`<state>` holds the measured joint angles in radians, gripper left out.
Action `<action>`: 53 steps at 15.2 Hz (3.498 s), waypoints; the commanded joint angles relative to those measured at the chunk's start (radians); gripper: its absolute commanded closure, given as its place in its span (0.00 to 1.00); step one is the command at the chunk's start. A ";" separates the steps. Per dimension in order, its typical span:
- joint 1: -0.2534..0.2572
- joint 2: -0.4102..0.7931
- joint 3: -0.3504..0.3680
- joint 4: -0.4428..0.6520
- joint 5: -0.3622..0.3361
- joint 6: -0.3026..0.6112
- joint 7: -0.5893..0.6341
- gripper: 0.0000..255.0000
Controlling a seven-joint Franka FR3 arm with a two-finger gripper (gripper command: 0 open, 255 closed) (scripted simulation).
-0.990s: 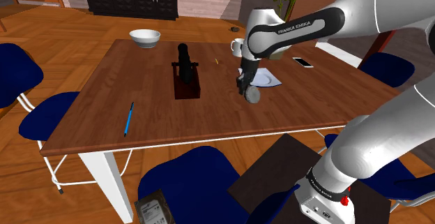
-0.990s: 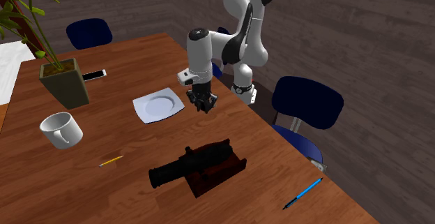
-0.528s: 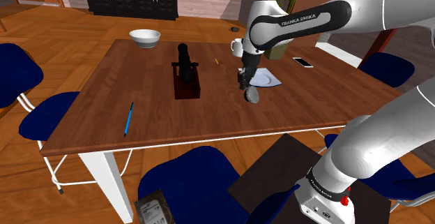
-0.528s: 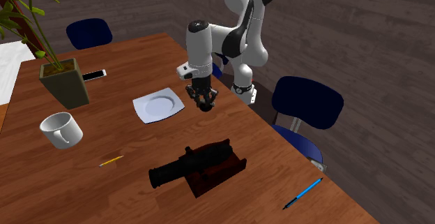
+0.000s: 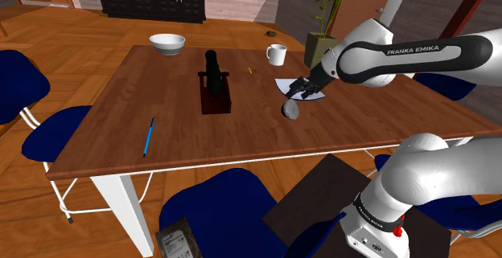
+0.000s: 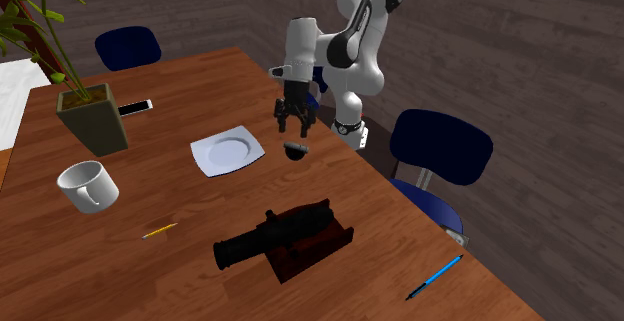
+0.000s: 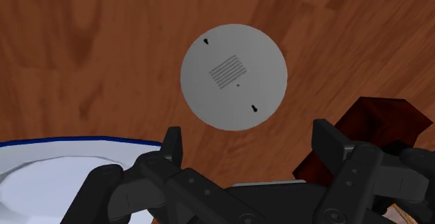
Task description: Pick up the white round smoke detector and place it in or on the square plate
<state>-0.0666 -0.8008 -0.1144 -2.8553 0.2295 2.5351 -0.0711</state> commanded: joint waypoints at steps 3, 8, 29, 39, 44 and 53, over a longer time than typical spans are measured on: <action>0.025 0.053 -0.009 -0.023 0.026 0.094 -0.009 0.00; 0.037 0.081 -0.012 -0.025 0.035 0.125 -0.015 0.00; 0.014 0.036 0.005 0.031 0.011 0.024 0.017 1.00; 0.140 0.385 -0.036 0.371 -0.092 -0.461 0.222 0.00; 0.136 0.728 -0.146 0.735 0.020 -0.871 0.052 0.00; 0.142 0.720 -0.134 0.657 0.028 -0.798 0.050 0.00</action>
<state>0.0758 -0.0815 -0.2479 -2.1985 0.2601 1.7377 -0.0205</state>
